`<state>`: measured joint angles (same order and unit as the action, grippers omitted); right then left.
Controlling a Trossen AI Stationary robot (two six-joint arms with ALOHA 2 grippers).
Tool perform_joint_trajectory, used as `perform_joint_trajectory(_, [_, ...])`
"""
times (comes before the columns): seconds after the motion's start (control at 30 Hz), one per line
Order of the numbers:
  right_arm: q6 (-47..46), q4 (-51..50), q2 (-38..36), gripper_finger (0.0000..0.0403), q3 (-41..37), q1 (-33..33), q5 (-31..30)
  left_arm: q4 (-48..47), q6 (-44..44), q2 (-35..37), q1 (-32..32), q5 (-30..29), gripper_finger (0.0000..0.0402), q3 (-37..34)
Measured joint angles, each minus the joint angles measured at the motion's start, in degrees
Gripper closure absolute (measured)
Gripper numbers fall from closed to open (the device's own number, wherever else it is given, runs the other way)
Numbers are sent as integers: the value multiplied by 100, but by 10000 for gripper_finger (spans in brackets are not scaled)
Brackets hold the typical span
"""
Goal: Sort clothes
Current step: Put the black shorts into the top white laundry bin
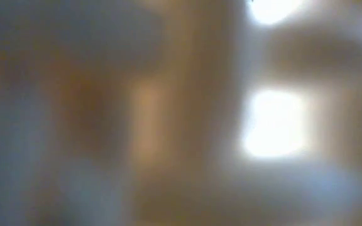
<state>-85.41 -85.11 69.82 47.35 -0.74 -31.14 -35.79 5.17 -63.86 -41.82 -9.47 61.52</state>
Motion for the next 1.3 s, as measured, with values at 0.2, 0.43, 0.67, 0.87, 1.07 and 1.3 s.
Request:
perform_joint_trajectory(0.2, [648,179,143,112,0,-713,-2,-27,4,0,-16,1,236,0])
perform_joint_trajectory(0.43, [1859,1121,463,112,0,-1756,234,-26,-2,0,-114,2,236,0])
perform_joint_trajectory(0.67, [3107,2285,1169,112,2,-2658,768,-25,32,0,-228,4,236,0])
perform_joint_trajectory(0.87, [3723,3027,2068,112,14,-2985,1104,-25,79,0,-325,2,236,0])
perform_joint_trajectory(1.07, [4114,3310,2931,123,83,-3028,1180,-28,80,0,-328,2,236,0])
perform_joint_trajectory(1.3, [4355,3133,2791,254,188,-2731,1131,-28,97,0,-328,-12,236,0])
